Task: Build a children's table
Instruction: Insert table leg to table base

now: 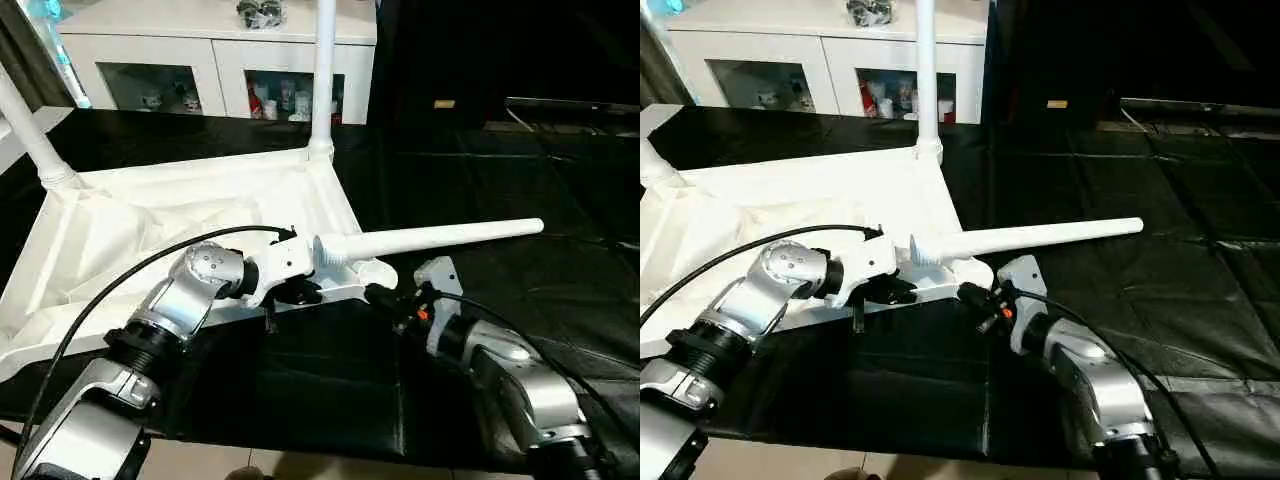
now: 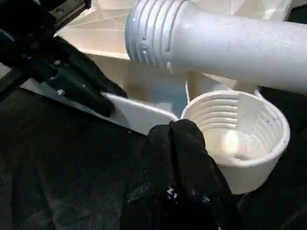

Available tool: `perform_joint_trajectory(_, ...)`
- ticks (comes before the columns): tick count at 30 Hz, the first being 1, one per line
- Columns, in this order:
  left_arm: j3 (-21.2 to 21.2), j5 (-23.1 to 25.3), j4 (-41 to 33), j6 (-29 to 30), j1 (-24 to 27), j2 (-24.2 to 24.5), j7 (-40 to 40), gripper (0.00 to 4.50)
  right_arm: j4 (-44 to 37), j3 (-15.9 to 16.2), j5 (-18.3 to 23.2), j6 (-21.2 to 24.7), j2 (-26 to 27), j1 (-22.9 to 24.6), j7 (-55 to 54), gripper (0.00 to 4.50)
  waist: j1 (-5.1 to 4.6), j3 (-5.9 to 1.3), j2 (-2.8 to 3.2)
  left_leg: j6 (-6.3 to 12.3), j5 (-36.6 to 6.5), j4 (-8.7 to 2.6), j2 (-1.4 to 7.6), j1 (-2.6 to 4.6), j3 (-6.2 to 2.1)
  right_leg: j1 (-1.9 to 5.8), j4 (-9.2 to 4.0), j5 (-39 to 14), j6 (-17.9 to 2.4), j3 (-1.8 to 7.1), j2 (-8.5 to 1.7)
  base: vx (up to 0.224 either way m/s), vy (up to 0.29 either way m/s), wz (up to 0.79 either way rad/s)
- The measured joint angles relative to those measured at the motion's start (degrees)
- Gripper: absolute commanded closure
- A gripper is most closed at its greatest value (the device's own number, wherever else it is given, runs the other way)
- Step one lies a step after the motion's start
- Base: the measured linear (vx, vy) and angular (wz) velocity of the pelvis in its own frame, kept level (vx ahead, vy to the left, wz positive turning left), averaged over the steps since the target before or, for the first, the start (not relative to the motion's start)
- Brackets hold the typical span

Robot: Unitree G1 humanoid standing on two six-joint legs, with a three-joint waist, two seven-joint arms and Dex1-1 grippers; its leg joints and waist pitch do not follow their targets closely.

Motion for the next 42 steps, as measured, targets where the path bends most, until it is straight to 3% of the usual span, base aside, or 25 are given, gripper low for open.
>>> perform_joint_trajectory(4,0.21,-0.17,0.59,-2.18,0.28,-0.04,0.54,4.50,-1.04,-0.68,0.77,0.18,-0.96,0.14,1.48,4.47,0.06,0.01,-0.01,0.00,0.00,-0.02,0.00,-0.02,0.00,-0.03,0.02,0.01,-0.02,-0.01,0.00,0.000,0.000,0.00)
perform_joint_trajectory(5,0.45,-0.69,0.58,-1.59,0.28,-0.10,0.10,4.06,-1.44,-0.94,1.61,0.70,-0.99,0.13,1.85,4.50,0.06,0.01,-0.01,0.00,0.00,-0.02,0.00,-0.04,0.00,-0.04,0.03,0.01,-0.02,-0.01,0.00,0.000,0.000,0.00)
perform_joint_trajectory(13,3.93,-6.66,-1.30,0.94,-1.22,2.25,-7.04,3.49,-3.85,-1.08,4.26,3.86,-4.16,-0.15,5.75,3.78,0.03,0.02,-0.03,0.01,0.00,-0.02,0.00,-0.07,0.04,-0.06,-0.01,0.08,-0.14,0.01,0.00,0.000,0.000,0.00)
perform_joint_trajectory(16,4.36,-6.94,-0.93,1.11,-2.09,3.55,-9.00,3.08,-5.59,-1.07,5.60,6.53,-4.82,-0.03,7.01,3.43,0.06,0.02,-0.03,0.01,0.00,-0.02,0.00,-0.06,0.04,-0.06,0.00,0.07,-0.13,0.01,0.00,0.000,0.000,0.00)
perform_joint_trajectory(24,5.89,-6.88,4.03,1.99,-5.70,5.23,-8.51,2.64,-8.53,-2.74,8.84,12.10,-5.40,1.51,5.67,2.85,0.53,0.02,-0.03,0.00,0.00,0.02,-0.01,-0.06,0.03,-0.03,0.00,0.08,-0.14,0.01,-0.02,0.000,0.000,0.00)
perform_joint_trajectory(27,8.14,-6.91,8.15,1.68,-9.21,3.29,-3.70,2.39,-9.46,-4.07,8.30,12.68,-6.01,1.72,3.64,2.66,1.17,0.02,-0.03,0.01,0.00,0.08,-0.01,-0.09,0.04,-0.02,0.00,0.08,-0.14,0.01,-0.02,0.000,0.000,0.00)
perform_joint_trajectory(31,10.77,-8.08,11.44,1.40,-13.09,0.11,1.19,2.19,-11.20,-4.65,7.95,8.42,-6.70,2.13,4.03,2.30,1.71,0.02,-0.04,0.01,-0.01,0.08,-0.02,-0.08,0.03,0.00,-0.01,0.07,-0.13,0.00,-0.03,0.000,0.000,0.00)
perform_joint_trajectory(33,11.76,-9.10,13.14,1.32,-14.87,-1.98,2.51,1.86,-11.30,-5.84,7.81,7.39,-6.69,2.92,3.07,2.00,1.99,0.02,-0.03,0.02,-0.01,0.08,-0.02,-0.13,0.03,-0.01,-0.02,0.07,-0.12,0.00,-0.03,0.000,0.000,0.00)
perform_joint_trajectory(36,11.91,-9.26,14.62,1.30,-16.72,-3.84,3.21,1.82,-11.41,-7.09,6.89,7.20,-6.43,3.79,0.97,1.92,1.94,0.01,0.00,0.03,-0.02,0.10,-0.02,-0.15,0.03,-0.03,-0.02,0.07,-0.12,0.00,-0.03,0.000,0.000,0.00)
perform_joint_trajectory(38,11.77,-9.27,15.74,1.20,-17.82,-5.49,3.20,1.45,-11.73,-7.57,6.87,7.26,-6.41,4.04,0.30,1.62,1.92,0.02,0.02,0.03,-0.01,0.10,-0.02,-0.15,0.03,-0.03,-0.02,0.07,-0.12,-0.01,-0.03,0.000,0.000,0.00)
perform_joint_trajectory(42,10.81,-9.13,19.76,1.61,-20.25,-10.36,1.58,1.33,-13.65,-7.58,5.72,7.43,-7.37,4.68,-1.49,1.44,1.90,-0.07,0.42,0.05,-0.02,0.14,-0.03,-0.15,0.01,0.05,-0.10,0.11,-0.12,-0.01,-0.03,0.000,0.000,0.00)
